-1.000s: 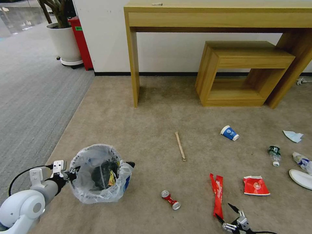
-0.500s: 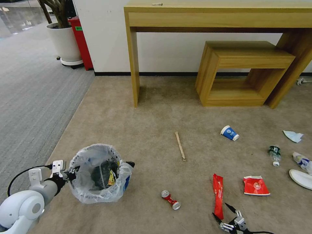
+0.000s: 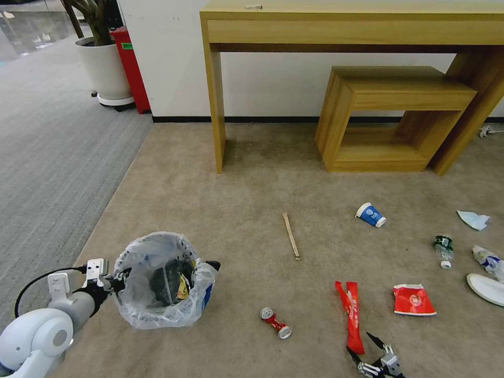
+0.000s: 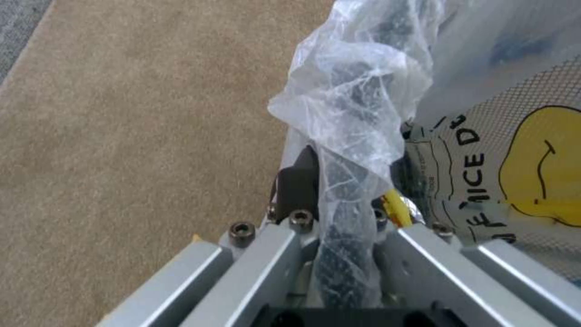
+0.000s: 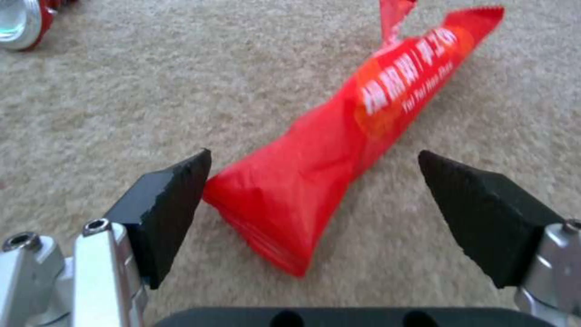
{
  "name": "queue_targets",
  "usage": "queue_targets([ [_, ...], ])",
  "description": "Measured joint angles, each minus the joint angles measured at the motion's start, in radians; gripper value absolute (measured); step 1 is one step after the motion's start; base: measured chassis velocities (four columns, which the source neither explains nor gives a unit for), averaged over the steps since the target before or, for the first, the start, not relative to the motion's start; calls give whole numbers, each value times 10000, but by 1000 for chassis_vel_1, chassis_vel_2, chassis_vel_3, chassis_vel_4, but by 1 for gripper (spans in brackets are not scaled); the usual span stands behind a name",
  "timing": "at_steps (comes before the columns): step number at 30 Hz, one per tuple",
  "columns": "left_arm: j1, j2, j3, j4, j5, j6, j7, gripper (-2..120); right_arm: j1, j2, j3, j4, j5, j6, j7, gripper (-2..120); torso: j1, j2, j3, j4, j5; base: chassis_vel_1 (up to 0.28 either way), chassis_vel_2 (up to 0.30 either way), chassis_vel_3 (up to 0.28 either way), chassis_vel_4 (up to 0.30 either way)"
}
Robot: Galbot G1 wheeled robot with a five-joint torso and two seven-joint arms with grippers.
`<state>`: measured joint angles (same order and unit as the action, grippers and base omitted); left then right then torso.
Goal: Pick up the trash bin and place the garbage on the floor into it.
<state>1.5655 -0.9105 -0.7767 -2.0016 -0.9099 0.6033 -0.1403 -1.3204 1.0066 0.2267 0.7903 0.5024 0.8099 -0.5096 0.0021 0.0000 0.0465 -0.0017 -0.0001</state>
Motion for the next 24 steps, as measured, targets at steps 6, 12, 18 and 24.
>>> queue_targets([
  [6, 33, 0, -54, -4, 5, -17, 30, 0, 88, 51, -38, 30, -78, 0, 157, 86, 0, 0, 0, 0, 1, 0, 0, 0, 0],
  [12, 75, -51, -64, -17, 37, -38, 61, 0, 194, 147, -58, -66, -235, 0, 418, 81, 0, 0, 0, 1, 1, 0, 0, 0, 0],
  [18, 94, -48, -107, -45, 27, -43, 64, 0, 202, 223, -34, -200, -300, -1, 487, 69, 0, 0, 0, -1, 2, 0, 0, 0, 0],
  [24, 109, -68, -116, -88, 13, -44, 62, 0, 177, 235, -4, -230, -308, 0, 489, 47, 0, 0, 0, -1, 1, 0, 0, 0, 0],
])
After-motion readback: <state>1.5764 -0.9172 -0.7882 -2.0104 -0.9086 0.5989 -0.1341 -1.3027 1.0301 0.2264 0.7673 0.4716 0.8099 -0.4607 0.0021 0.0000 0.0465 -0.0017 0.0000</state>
